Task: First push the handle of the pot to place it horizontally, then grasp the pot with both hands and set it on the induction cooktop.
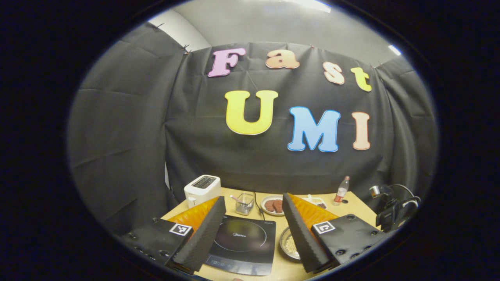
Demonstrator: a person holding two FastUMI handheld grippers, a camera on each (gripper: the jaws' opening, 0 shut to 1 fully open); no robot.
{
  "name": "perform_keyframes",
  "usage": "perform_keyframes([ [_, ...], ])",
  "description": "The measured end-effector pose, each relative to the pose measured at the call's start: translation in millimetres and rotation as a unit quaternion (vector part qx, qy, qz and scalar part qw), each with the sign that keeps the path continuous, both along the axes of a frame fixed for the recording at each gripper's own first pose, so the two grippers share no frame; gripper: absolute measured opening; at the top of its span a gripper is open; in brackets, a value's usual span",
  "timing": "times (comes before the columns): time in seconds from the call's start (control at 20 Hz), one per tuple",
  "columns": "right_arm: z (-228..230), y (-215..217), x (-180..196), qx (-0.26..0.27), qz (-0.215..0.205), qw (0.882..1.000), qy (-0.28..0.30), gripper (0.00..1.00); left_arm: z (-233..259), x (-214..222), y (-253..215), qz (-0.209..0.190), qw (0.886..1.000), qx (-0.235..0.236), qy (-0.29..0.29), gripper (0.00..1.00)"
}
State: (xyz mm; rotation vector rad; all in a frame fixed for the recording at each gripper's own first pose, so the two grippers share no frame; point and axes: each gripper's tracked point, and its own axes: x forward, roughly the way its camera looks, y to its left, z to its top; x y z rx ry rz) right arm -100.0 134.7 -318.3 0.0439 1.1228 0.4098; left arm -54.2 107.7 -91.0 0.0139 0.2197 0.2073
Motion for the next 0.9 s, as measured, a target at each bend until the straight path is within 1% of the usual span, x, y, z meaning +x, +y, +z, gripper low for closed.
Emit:
perform_keyframes([
  [0.1, -13, 8, -2, 0.014, -0.003, 1.0, 0.025, 0.09, -1, -4, 7, 0.009, 1.0, 0.0, 0.003, 1.0],
  [0.15, -14, 7, -4, 0.015, -0.008, 0.999, 0.036, 0.09, -1, -7, 10, 0.013, 1.0, 0.0, 0.004, 0.93],
  [0.2, -25, 10, -5, 0.018, -0.01, 0.999, 0.047, 0.03, -2, -11, 14, 0.018, 1.0, 0.001, 0.006, 0.96],
  [0.25, -29, 14, -7, 0.023, -0.013, 0.998, 0.058, 0.02, -1, -15, 19, 0.023, 1.0, 0.002, 0.006, 1.0],
  [0.5, -52, 16, -7, 0.015, -0.021, 0.996, 0.087, 0.02, -7, -26, 34, 0.046, 0.999, 0.001, 0.013, 1.0],
  [0.55, -56, 15, -7, 0.012, -0.028, 0.995, 0.096, 0.02, -5, -27, 36, 0.049, 0.999, 0.001, 0.014, 0.97],
  [0.6, -61, 17, -8, 0.017, -0.035, 0.994, 0.105, 0.02, -6, -29, 36, 0.051, 0.999, 0.001, 0.014, 1.0],
  [0.65, -64, 18, -7, 0.022, -0.042, 0.992, 0.113, 0.02, -5, -31, 38, 0.053, 0.998, 0.003, 0.015, 1.0],
  [0.75, -75, 16, -6, 0.019, -0.052, 0.991, 0.121, 0.02, -7, -33, 41, 0.056, 0.998, 0.005, 0.017, 0.93],
  [0.85, -81, 17, -2, 0.023, -0.059, 0.99, 0.123, 0.02, -10, -32, 42, 0.058, 0.998, 0.005, 0.021, 1.0],
  [0.9, -84, 15, 1, 0.019, -0.062, 0.99, 0.123, 0.03, -11, -32, 42, 0.058, 0.998, 0.005, 0.022, 1.0],
])
